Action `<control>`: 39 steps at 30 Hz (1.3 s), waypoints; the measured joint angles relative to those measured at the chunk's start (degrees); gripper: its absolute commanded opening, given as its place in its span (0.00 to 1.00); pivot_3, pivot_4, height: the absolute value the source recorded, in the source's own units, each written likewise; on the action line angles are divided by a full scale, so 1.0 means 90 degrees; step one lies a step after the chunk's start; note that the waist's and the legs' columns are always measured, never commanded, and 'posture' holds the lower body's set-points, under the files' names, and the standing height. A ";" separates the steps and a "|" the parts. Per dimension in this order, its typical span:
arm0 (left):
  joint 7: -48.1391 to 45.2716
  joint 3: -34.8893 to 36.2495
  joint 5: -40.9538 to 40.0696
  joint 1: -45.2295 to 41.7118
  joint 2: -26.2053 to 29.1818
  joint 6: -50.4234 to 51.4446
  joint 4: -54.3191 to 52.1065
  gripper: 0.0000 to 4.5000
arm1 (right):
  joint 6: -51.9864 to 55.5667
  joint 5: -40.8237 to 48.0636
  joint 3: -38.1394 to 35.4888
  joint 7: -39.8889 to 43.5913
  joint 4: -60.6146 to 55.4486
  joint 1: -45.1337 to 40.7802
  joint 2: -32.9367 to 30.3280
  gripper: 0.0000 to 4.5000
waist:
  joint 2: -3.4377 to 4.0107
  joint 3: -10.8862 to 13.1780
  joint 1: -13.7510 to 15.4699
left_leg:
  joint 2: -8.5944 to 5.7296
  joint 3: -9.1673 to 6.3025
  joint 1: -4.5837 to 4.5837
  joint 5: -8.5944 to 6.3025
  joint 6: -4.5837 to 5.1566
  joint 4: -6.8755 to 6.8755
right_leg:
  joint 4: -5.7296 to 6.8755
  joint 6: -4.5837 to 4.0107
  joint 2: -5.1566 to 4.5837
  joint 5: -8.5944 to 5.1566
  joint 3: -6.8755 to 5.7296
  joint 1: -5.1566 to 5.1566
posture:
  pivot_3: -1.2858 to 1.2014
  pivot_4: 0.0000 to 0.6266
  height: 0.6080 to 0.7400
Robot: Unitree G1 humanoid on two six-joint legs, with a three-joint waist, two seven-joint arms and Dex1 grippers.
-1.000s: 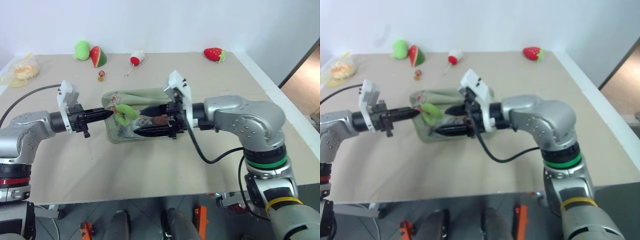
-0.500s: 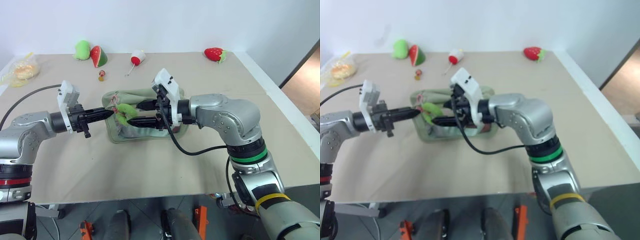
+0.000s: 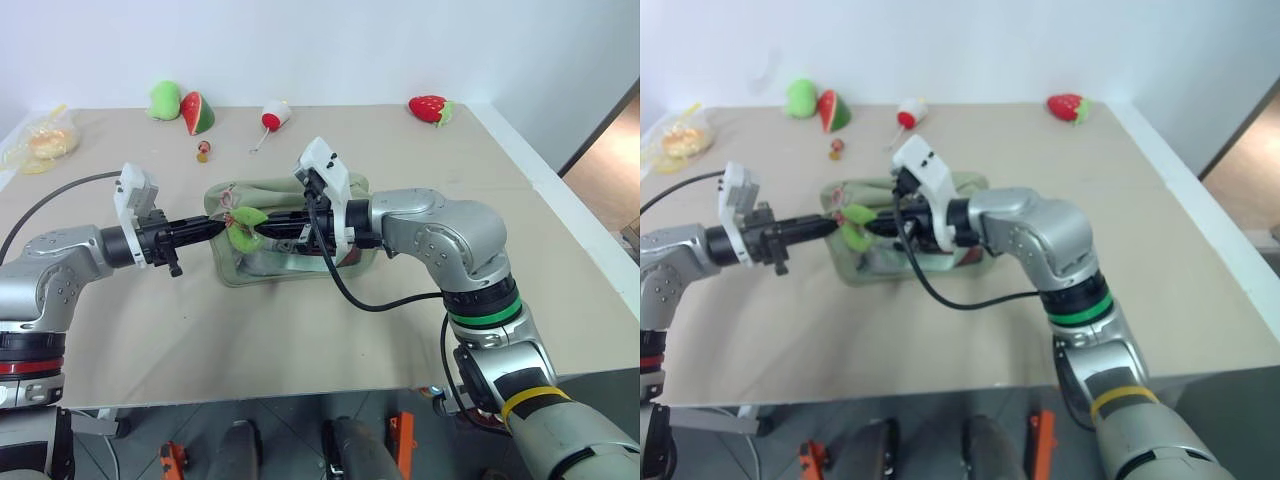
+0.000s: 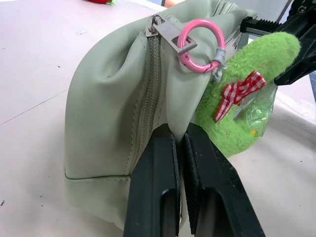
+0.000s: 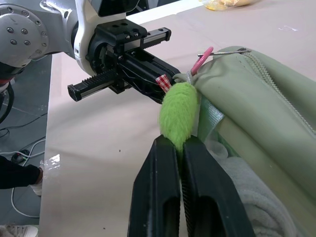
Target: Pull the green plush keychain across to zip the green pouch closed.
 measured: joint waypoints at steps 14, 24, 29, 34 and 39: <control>-0.0014 0.0056 0.0016 0.0002 -0.0173 -0.0045 0.0021 0.00 | 0.1167 0.0950 -0.1995 -0.0809 0.1359 -0.1788 0.0490 0.01 | -0.0010 -0.0006 0.0014 | -0.0001 -0.0003 -0.0004 0.0001 0.0002 -0.0014 | -0.0003 -0.0007 -0.0003 -0.0004 -0.0007 -0.0003 | 0.52 0.24 1.00; -0.0015 0.0059 0.0025 0.0001 -0.0212 -0.0087 0.0031 0.00 | 0.0719 0.0523 -0.1551 -0.0714 0.1562 -0.1774 -0.0234 0.01 | -0.0010 -0.0006 0.0042 | -0.0002 -0.0002 -0.0006 0.0001 0.0002 -0.0019 | -0.0010 -0.0004 -0.0006 -0.0006 -0.0007 -0.0003 | 0.52 0.24 1.00; -0.0022 0.0058 0.0016 -0.0004 -0.0212 -0.0091 0.0022 0.00 | 0.0372 0.0432 -0.1304 -0.0095 0.1533 -0.1675 -0.0817 0.01 | -0.0010 -0.0006 0.0050 | -0.0001 -0.0002 -0.0006 0.0001 0.0002 -0.0023 | -0.0010 -0.0006 -0.0004 -0.0007 -0.0008 -0.0005 | 0.52 0.24 1.00; -0.0037 0.0006 0.0000 -0.0069 -0.0229 -0.0124 0.0010 0.00 | -0.0055 0.0333 -0.1177 0.0520 0.1471 -0.1625 -0.1307 0.01 | -0.0010 -0.0005 0.0067 | -0.0002 -0.0002 -0.0007 0.0001 0.0002 -0.0025 | -0.0012 -0.0006 -0.0005 -0.0009 -0.0009 -0.0006 | 0.52 0.24 1.00; -0.0066 -0.0023 -0.0042 -0.0110 -0.0231 -0.0134 0.0017 0.00 | -0.0781 0.0101 -0.0992 0.1157 0.1183 -0.1226 -0.1851 0.01 | -0.0005 -0.0003 0.0079 | -0.0002 0.0001 -0.0007 0.0001 0.0001 -0.0027 | -0.0014 -0.0005 -0.0004 -0.0012 -0.0007 -0.0008 | 0.52 0.24 1.00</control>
